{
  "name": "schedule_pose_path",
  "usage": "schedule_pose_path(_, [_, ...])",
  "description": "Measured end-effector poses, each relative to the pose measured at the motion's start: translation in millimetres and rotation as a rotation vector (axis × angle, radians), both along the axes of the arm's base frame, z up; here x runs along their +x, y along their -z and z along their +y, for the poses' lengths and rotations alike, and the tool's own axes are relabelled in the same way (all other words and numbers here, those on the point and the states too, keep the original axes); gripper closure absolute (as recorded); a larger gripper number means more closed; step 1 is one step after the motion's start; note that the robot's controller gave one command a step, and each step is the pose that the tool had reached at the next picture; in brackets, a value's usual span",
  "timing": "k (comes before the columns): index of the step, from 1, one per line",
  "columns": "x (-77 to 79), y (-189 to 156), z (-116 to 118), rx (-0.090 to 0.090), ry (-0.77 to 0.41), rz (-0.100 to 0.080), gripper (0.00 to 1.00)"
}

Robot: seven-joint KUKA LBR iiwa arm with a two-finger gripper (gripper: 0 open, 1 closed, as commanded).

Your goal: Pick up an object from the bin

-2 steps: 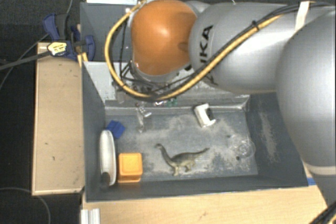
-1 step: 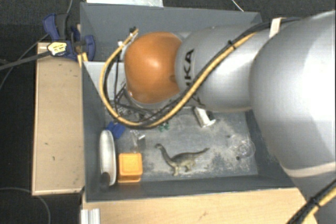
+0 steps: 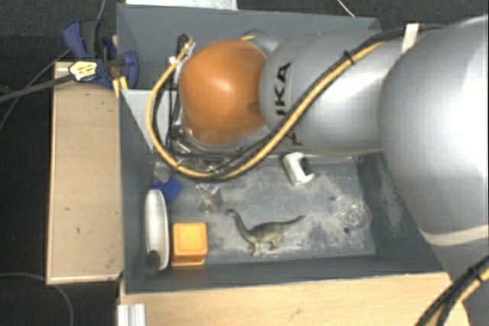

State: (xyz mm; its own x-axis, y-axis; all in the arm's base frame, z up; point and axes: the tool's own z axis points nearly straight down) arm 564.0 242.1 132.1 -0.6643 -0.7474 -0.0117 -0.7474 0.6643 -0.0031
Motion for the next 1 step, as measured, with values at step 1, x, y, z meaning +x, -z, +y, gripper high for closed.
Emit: schedule_pose_path(1, [16.0, 40.9, 5.0, 0.000, -0.105, 0.002, 0.00])
